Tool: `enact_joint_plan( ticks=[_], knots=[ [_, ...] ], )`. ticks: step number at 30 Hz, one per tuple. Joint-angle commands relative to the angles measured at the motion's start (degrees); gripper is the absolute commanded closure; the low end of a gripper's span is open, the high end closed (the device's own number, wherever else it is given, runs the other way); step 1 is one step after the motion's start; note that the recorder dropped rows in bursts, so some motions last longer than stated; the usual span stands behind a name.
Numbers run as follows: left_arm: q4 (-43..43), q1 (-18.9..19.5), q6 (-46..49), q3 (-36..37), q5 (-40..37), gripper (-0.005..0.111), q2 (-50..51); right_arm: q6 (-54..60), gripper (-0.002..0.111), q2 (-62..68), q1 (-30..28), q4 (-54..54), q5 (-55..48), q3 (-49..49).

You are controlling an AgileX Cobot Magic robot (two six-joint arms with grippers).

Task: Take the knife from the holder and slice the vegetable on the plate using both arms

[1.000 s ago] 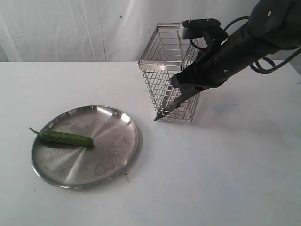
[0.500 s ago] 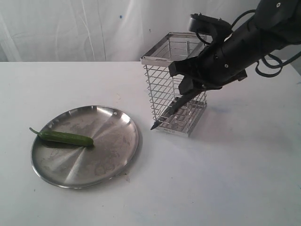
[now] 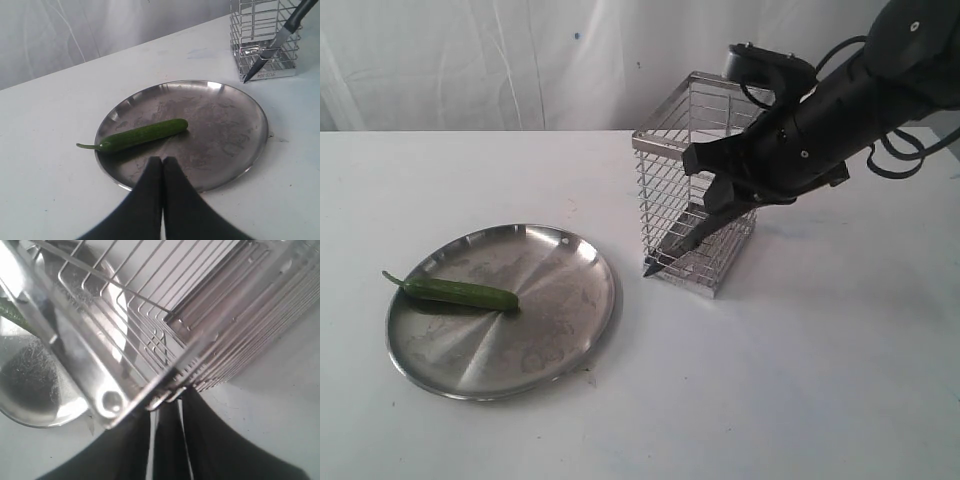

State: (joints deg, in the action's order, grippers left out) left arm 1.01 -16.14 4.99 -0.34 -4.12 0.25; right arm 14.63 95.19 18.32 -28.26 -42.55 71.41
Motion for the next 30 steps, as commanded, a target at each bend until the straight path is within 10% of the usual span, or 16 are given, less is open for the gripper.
enact_joint_plan(
  ticks=[1, 30],
  knots=[
    [0.2, 0.1, -0.1, 0.3, -0.2, 0.107, -0.2, 0.3, 0.062, -0.8, -0.3, -0.4, 0.0, -0.2],
    [0.2, 0.1, 0.0, 0.3, -0.2, 0.107, -0.2, -3.7, 0.061, -5.7, -3.5, -5.7, 0.9, -8.7]
  ],
)
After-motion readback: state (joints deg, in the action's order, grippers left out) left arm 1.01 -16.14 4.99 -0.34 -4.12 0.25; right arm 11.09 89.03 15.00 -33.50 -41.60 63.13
